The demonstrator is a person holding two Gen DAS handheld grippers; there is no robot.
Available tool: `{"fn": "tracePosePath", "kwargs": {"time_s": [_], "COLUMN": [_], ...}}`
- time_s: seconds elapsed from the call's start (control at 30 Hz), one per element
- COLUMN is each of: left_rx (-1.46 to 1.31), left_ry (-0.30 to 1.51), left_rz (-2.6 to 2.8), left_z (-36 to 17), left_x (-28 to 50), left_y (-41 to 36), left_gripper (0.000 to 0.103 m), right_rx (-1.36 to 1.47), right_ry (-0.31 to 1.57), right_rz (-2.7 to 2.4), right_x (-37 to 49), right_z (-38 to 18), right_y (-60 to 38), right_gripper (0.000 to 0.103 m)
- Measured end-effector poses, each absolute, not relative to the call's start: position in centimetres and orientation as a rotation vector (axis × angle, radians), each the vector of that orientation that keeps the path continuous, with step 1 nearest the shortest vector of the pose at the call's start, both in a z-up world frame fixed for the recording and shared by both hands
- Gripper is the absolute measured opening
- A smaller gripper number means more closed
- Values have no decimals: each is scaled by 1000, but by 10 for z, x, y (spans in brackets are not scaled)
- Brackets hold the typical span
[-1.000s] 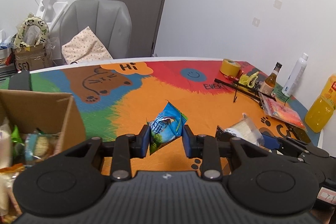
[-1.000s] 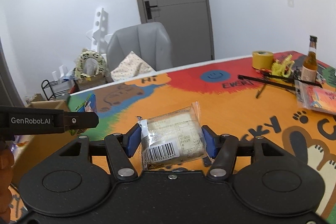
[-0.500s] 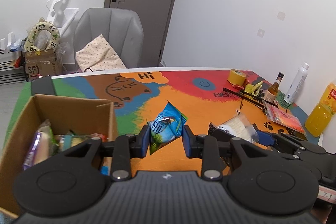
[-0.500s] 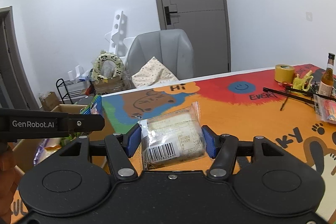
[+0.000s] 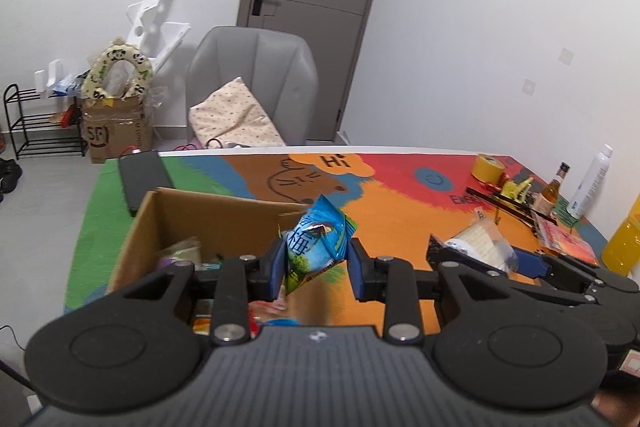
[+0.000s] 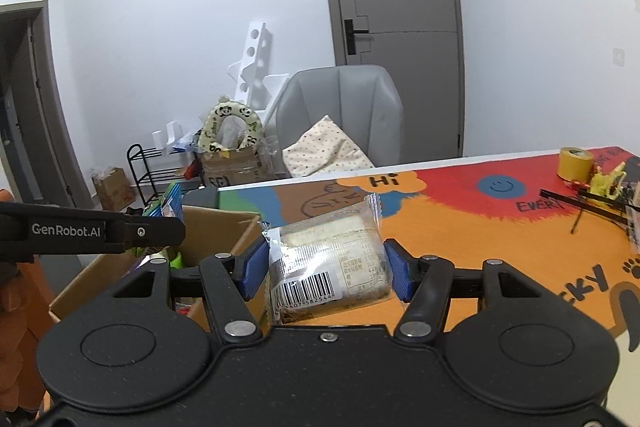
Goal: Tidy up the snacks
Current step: 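Carry the blue candy and bread pack over the cardboard box, then open both grippers to drop the snacks into the box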
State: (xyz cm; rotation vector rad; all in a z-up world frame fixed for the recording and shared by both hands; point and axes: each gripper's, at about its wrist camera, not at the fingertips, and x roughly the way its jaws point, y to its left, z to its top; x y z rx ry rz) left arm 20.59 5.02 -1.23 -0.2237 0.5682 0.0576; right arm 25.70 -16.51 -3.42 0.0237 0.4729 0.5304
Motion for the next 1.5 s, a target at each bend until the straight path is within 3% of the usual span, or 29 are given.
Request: {"fn": "tracePosePath", "kwargs": {"time_s": [0.57, 0.9, 1.07, 1.27, 1.33, 1.5], "left_rx": [-271, -327, -354, -364, -366, -352], "left_ry": [615, 618, 611, 617, 616, 621], "left_rz": [72, 116, 140, 161, 155, 146], "left_z": [-28, -33, -32, -32, -33, -35], "left_x": [225, 222, 215, 209, 207, 207], "left_y": [110, 141, 155, 165, 166, 160], "left_gripper": [33, 53, 55, 66, 76, 80], "right_rx": [-44, -84, -75, -62, -61, -51], "right_ry": [477, 512, 519, 536, 527, 508], "right_rz": [597, 616, 645, 642, 633, 600], "right_x": [267, 272, 271, 270, 267, 261], "right_z": [-27, -29, -27, -30, -29, -30], "right_y": [-97, -70, -59, -55, -59, -76], "right_gripper": [58, 58, 59, 72, 73, 84]}}
